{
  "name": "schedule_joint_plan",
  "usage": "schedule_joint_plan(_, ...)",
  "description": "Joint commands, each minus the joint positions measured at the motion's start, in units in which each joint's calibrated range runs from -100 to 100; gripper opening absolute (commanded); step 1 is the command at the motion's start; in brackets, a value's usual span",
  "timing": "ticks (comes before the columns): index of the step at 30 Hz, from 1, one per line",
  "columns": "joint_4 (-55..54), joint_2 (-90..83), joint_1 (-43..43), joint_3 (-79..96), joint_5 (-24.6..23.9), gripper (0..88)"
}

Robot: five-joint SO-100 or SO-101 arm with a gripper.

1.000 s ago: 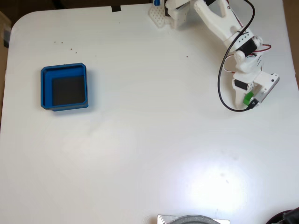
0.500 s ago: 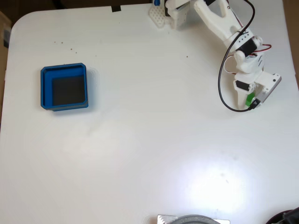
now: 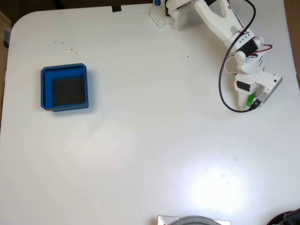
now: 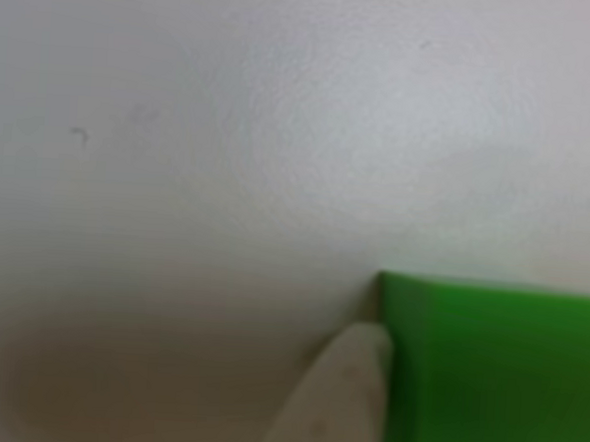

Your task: Pick up green cube and drop it in the blue box

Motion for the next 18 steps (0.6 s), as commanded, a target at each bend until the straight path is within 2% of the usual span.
schedule_joint_plan(1, -1.4, -1.3, 0.0, -3.6, 0.0, 32.2)
schedule_joint_plan(10, -1.1, -1.4, -0.3, -3.5, 0.2, 31.0)
schedule_joint_plan(18, -0.9, -1.5, 0.2, -3.5, 0.0, 11.7)
